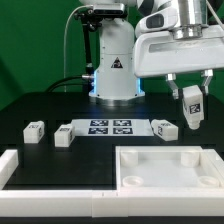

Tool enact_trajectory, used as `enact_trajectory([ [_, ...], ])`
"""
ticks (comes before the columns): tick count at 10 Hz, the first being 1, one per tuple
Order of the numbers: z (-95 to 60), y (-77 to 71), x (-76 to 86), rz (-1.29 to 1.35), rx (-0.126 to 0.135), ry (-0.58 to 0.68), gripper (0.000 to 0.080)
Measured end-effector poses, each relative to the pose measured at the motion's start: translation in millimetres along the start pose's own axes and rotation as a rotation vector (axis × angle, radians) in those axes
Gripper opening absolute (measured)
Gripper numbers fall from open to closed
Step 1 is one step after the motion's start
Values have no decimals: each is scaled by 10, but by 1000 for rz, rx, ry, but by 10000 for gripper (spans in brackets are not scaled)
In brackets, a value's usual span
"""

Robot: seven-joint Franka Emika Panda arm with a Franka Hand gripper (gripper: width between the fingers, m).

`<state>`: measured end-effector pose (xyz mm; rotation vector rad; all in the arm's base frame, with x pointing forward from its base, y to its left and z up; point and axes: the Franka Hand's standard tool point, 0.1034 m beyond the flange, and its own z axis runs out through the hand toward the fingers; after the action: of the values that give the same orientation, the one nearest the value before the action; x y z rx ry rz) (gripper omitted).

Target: Assemble one leg

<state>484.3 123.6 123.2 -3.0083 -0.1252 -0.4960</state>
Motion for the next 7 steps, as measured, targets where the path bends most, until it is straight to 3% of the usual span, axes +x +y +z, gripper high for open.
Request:
enact_trajectory([
  [1, 30, -57, 98, -73, 4, 10, 313],
  [4, 40, 13, 425, -214, -6, 48, 313],
  [7, 57, 22, 454, -235, -7, 49, 313],
])
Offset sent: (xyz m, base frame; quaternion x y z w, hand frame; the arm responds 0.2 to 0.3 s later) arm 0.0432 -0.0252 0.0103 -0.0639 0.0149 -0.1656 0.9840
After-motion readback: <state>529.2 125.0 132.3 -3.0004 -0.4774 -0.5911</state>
